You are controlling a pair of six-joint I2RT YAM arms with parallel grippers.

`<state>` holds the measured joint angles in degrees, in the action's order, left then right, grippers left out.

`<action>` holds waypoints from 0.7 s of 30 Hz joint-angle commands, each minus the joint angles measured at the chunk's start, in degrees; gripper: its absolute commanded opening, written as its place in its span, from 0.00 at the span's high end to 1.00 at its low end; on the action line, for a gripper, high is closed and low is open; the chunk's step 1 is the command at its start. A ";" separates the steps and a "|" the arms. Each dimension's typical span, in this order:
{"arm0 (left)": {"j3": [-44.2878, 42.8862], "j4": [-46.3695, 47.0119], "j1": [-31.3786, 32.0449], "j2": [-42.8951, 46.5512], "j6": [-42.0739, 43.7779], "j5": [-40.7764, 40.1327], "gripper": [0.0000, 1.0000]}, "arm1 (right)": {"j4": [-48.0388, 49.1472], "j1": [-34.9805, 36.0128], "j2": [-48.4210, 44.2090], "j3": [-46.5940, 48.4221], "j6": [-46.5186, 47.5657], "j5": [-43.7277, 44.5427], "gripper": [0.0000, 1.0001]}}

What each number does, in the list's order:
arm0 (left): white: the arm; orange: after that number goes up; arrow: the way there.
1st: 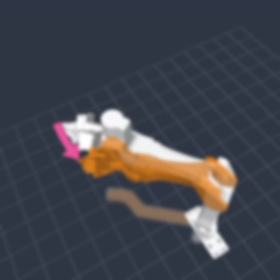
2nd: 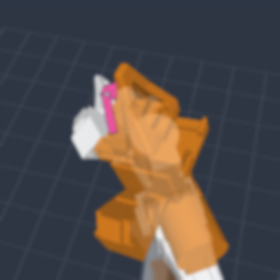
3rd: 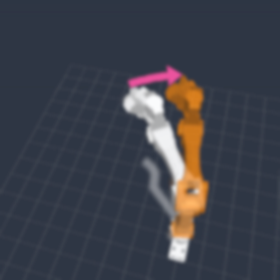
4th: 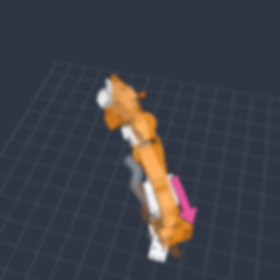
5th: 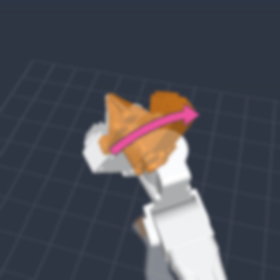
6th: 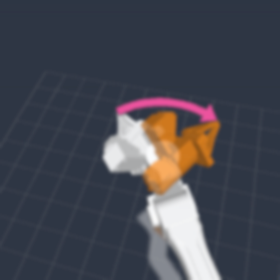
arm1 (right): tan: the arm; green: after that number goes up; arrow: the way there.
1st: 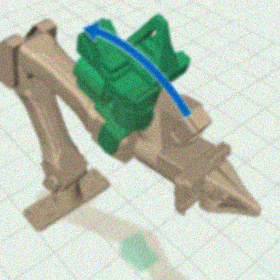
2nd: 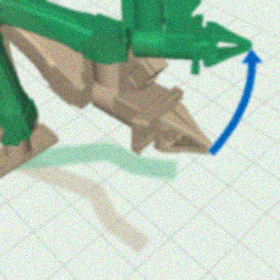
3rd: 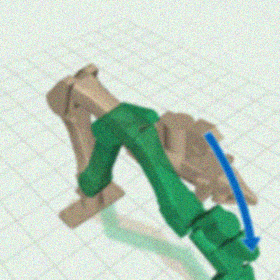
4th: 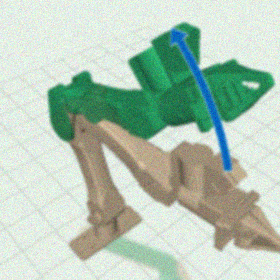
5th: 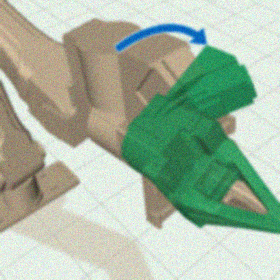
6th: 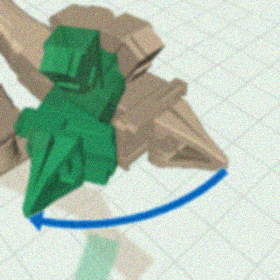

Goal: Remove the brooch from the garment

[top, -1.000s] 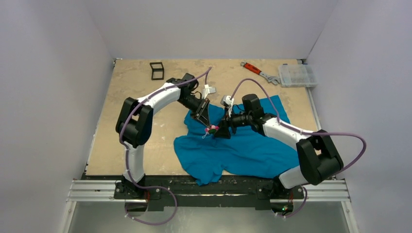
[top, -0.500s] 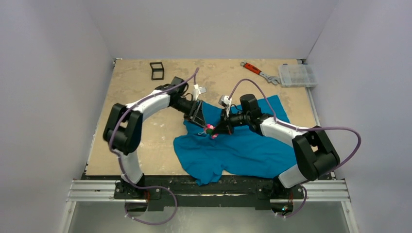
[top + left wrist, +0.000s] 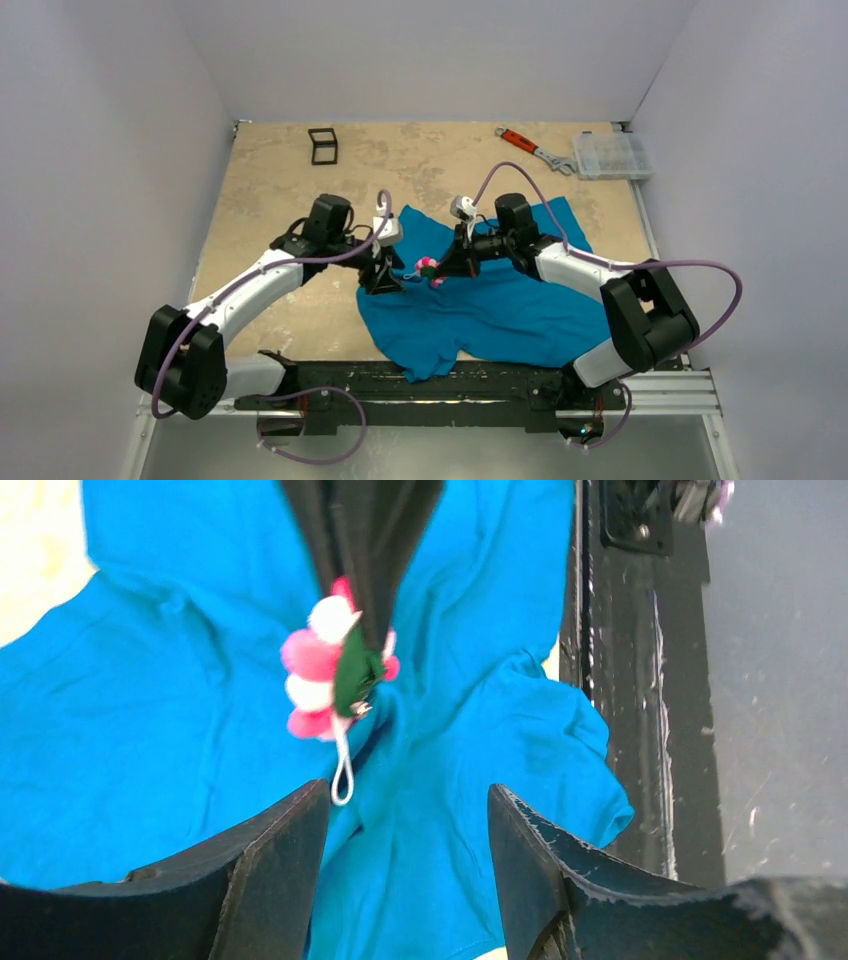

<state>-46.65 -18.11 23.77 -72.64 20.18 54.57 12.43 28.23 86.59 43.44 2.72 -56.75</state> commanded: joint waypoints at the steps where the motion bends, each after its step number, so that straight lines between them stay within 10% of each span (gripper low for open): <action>1: 1.15 3.92 6.11 1.07 13.19 -2.57 0.41 | -3.16 0.50 -1.99 1.54 6.42 -4.08 1.00; 14: -2.11 7.91 9.36 -6.01 15.24 -4.95 0.44 | -6.00 1.98 -2.46 2.14 12.13 -3.98 1.00; 21: -3.89 7.65 10.06 -7.68 12.61 -2.89 0.62 | -6.41 1.93 -1.55 2.80 12.66 -3.78 1.00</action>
<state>-47.33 -12.05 33.41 -79.64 33.34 48.38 6.61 29.89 86.08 43.55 13.76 -58.70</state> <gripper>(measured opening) 0.446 0.037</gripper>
